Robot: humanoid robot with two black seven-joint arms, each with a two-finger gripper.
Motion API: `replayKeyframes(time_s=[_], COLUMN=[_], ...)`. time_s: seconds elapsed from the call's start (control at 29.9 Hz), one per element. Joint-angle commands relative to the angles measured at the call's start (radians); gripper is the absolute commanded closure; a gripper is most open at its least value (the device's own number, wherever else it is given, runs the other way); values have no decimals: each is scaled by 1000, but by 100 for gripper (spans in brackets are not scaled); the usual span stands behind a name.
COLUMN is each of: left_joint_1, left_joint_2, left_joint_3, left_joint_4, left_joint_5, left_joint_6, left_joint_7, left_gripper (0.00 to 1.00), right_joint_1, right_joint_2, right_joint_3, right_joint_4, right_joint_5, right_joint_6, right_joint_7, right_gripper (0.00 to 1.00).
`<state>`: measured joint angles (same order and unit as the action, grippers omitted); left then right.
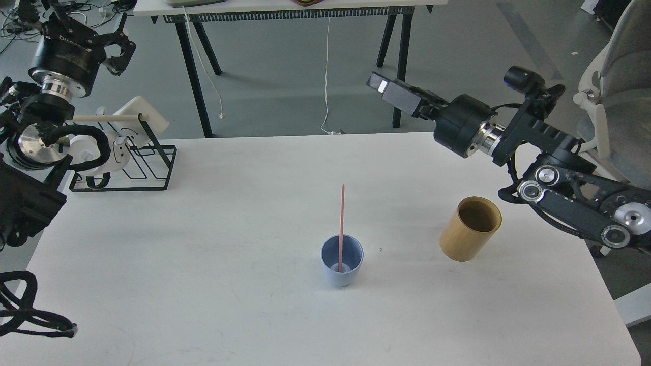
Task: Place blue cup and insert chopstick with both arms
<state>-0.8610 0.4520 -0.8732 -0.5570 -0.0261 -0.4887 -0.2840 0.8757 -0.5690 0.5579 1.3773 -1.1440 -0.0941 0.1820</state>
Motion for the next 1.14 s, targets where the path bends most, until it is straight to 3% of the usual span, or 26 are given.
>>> replayKeyframes(time_s=[0.0,0.13,0.3,0.47,0.64,0.74,1.1], left_joint_1=[0,-7,-9,-9,-10,-10,2], left_joint_2=[-7,-27,-36,-44,-50,-50,-64], left_joint_3=[0,0,0,0,5,3,0], left_joint_4=[0,2,2,3,3,5,3], left_joint_5=[0,2,2,0,0,0,-52], left_joint_6=[0,0,0,0,0,0,0], left_joint_7=[-1,0,2,5,9,9,2], left_gripper=[0,0,0,0,0,0,0], right_joint_1=[0,2,0,0,6,5,2], right_joint_2=[-2,3,18,46,121,132,159], right_joint_3=[103,189,290,355,356,358,338], right_joint_4=[-30,-113,-322,-521,-745,-802,-830], right_joint_5=[217,455,685,904,1088,1171,1218], right_joint_6=[2,26,210,423,554,580,573], right_joint_7=[1,11,86,74,53,25,25], right_gripper=[0,0,0,0,0,0,0])
